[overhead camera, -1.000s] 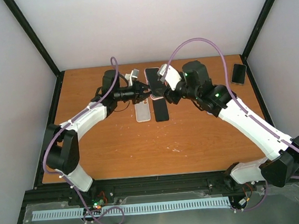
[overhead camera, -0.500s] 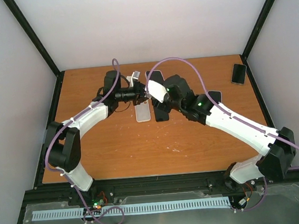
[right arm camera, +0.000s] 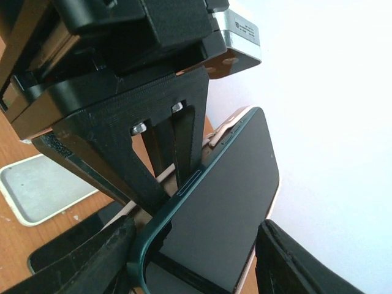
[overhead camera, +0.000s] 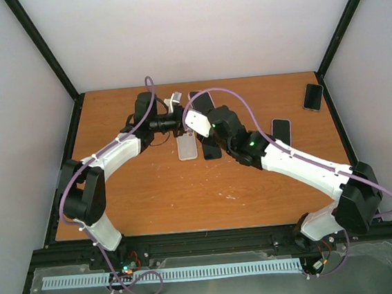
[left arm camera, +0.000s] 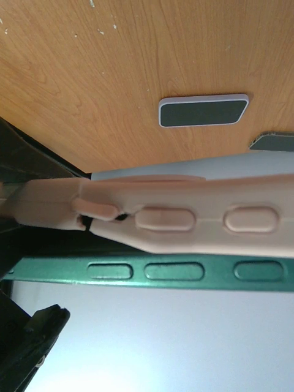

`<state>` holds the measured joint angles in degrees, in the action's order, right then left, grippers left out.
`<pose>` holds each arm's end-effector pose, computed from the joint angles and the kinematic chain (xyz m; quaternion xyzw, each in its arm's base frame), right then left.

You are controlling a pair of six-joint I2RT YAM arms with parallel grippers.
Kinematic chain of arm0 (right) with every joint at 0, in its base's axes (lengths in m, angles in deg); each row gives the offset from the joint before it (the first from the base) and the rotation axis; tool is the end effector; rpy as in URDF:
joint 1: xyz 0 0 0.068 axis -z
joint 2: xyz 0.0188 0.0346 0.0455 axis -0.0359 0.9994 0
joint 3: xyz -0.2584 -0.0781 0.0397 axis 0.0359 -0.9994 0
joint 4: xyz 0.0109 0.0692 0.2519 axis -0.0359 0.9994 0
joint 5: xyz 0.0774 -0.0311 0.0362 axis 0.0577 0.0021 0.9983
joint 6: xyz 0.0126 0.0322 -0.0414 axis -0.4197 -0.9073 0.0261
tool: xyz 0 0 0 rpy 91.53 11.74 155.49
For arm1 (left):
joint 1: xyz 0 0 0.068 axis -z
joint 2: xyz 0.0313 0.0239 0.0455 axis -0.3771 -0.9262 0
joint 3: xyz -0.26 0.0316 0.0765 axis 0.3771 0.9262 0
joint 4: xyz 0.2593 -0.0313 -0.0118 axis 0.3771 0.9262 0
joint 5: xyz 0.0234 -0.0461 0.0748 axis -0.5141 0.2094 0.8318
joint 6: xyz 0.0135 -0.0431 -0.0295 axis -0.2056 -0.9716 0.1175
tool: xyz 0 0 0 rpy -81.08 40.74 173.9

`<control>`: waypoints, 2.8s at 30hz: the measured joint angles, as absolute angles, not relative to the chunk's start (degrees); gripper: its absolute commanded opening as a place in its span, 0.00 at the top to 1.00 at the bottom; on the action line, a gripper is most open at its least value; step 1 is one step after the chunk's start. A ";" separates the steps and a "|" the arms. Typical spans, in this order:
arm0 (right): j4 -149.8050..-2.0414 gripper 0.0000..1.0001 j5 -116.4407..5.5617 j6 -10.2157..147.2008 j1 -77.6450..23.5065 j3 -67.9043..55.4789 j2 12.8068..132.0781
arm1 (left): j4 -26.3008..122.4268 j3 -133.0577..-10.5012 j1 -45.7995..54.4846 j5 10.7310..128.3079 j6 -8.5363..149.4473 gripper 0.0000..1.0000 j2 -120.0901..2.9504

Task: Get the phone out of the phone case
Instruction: Remove the phone case from the phone, then place the phone case at the center of the board.

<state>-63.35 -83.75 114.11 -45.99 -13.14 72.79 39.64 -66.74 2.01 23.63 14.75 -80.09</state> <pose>0.2296 0.2367 0.3323 -0.5040 0.6710 -0.1095 0.5327 0.3384 -0.1834 0.2747 -0.0218 0.7721 -0.6281 0.0940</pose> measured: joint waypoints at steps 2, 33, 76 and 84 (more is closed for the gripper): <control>-65.78 0.47 -84.84 115.43 -46.21 -14.34 72.83 | 39.58 -66.74 1.94 23.87 14.60 0.99 -80.09; -84.09 0.97 -96.42 128.76 -48.07 -20.42 76.90 | 37.74 -66.68 1.48 27.41 12.06 0.99 -80.20; -56.55 0.97 -90.04 109.68 -46.45 -6.15 73.27 | 48.47 -66.18 -3.22 36.42 25.41 0.99 -79.17; -55.44 0.97 -89.23 108.58 -45.36 -6.15 71.92 | 54.31 -65.78 -7.63 34.30 36.67 0.99 -76.13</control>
<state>-55.44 -89.23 108.58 -45.36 -6.15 71.92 54.31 -65.78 -7.63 34.30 36.67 -76.13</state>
